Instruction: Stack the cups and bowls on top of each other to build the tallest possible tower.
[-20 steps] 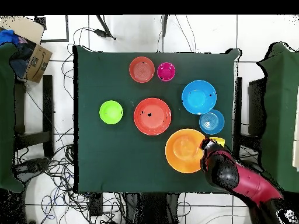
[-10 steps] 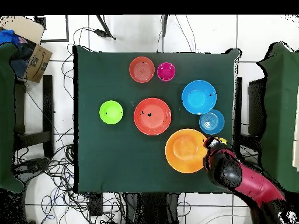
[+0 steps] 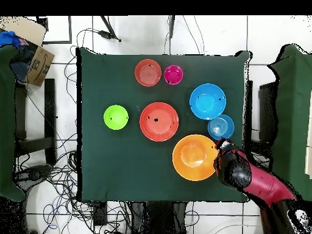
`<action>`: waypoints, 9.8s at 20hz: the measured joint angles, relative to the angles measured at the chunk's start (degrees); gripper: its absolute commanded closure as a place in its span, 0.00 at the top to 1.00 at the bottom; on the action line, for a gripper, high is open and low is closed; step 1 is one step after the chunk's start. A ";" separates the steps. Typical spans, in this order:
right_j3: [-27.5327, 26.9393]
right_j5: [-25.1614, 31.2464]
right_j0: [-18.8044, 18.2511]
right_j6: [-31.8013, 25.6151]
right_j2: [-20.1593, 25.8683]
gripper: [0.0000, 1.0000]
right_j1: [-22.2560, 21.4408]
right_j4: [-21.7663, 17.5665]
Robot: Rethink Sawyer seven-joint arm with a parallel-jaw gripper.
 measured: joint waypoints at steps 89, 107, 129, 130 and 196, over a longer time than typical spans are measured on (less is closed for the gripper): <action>-1.84 22.64 -4.43 0.00 10.82 0.00 -5.39 -10.02; -2.30 23.01 1.34 0.00 10.80 0.00 -14.67 -10.03; -7.73 22.53 3.34 0.00 16.12 0.00 -19.49 -10.08; -7.85 22.32 3.35 0.00 16.64 0.00 -19.49 -10.08; -24.78 -7.55 32.30 1.86 -6.56 0.00 -5.09 -2.32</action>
